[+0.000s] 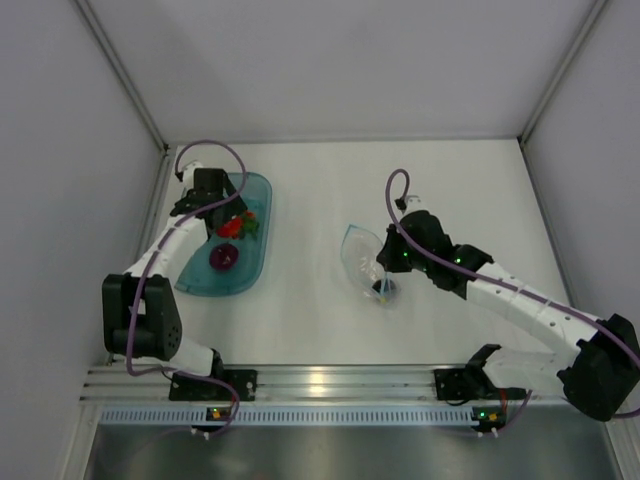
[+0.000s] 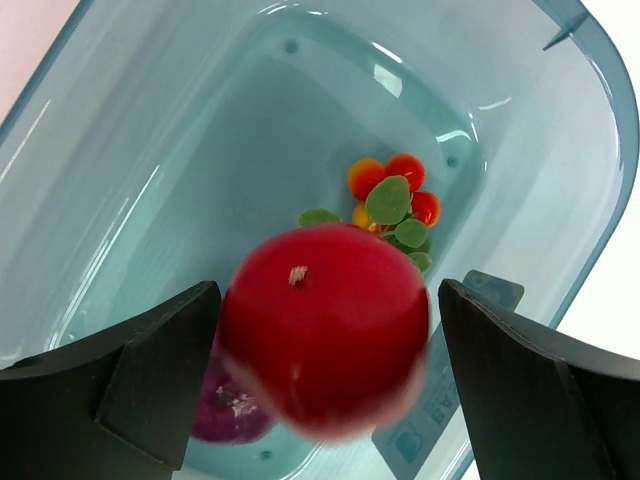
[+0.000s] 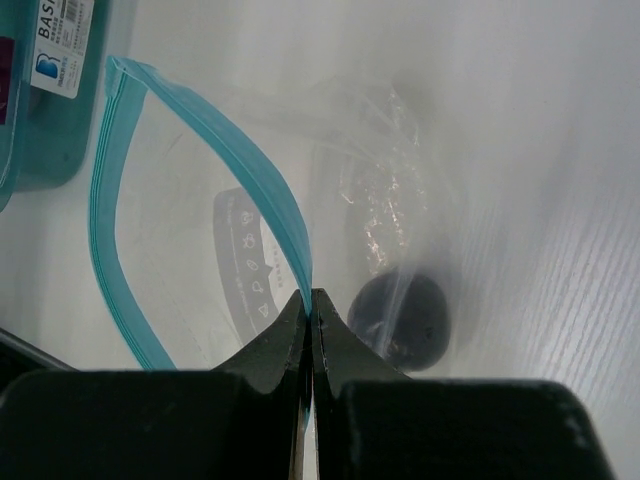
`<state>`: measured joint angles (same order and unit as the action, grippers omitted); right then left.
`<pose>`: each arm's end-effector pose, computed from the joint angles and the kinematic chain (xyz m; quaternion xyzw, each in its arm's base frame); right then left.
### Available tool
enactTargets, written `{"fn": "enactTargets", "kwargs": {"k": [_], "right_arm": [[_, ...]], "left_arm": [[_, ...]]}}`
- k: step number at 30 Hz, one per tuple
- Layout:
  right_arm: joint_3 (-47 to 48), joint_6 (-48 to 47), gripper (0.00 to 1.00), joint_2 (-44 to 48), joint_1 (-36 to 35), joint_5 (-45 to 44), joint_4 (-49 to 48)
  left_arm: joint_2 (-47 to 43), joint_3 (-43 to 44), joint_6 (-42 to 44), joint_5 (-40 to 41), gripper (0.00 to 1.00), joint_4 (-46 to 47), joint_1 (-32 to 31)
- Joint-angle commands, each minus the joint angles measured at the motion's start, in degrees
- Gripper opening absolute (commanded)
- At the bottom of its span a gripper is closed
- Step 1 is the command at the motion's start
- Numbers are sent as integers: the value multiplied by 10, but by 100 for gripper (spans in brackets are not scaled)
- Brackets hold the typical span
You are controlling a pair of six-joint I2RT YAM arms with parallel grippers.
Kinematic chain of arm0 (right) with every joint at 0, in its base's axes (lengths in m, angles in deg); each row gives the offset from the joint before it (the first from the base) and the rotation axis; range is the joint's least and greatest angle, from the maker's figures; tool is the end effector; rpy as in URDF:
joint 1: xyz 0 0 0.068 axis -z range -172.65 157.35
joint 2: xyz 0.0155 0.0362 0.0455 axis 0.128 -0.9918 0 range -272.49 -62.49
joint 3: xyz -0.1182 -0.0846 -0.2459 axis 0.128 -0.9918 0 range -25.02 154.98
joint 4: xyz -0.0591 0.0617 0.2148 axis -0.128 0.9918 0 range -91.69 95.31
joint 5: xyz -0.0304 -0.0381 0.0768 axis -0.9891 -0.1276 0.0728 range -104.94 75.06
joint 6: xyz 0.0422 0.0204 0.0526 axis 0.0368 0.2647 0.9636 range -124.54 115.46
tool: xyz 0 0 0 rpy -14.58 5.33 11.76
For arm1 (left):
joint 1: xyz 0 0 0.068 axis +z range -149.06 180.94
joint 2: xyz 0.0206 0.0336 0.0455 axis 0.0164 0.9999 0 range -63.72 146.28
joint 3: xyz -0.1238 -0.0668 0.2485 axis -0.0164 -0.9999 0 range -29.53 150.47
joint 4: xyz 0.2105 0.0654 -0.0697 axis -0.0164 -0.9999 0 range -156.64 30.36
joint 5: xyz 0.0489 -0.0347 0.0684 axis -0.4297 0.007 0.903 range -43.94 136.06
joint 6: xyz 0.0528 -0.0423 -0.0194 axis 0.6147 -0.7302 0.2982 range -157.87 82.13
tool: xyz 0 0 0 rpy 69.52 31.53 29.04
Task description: Open the zip-top bag and remove the fake food
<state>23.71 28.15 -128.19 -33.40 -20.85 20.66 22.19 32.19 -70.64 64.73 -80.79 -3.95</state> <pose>0.1768 0.1445 0.2783 -0.0415 0.9019 0.2183 0.3705 0.3095 -0.0079 0.2662 -0.2798 0.8710 0.0210 0.4033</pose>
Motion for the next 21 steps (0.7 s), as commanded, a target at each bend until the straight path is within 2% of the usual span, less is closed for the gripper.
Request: {"fn": "enactTargets", "kwargs": {"k": [1, 7, 10, 11, 16, 18, 21], "right_arm": [[3, 6, 0, 9, -3, 14, -35], [4, 17, 0, 9, -4, 25, -40], [8, 26, 0, 2, -2, 40, -48], [11, 30, 0, -5, -3, 43, -48], [21, 44, 0, -22, -6, 54, -64], [19, 56, 0, -27, -7, 56, -78], [19, 80, 0, -35, -13, 56, -95]], "left_arm": [[-4, 30, 10, -9, 98, 8, 6], [-25, 37, 18, -32, 98, 8, 6], [-58, 31, 8, -107, 98, 9, 6], [-66, 30, 5, -163, 98, 12, 6], [-92, 41, -2, -331, 98, 22, 1], [-115, 44, 0, -343, 98, 22, -18], [-154, 42, -11, -332, 97, 31, -81]]}}
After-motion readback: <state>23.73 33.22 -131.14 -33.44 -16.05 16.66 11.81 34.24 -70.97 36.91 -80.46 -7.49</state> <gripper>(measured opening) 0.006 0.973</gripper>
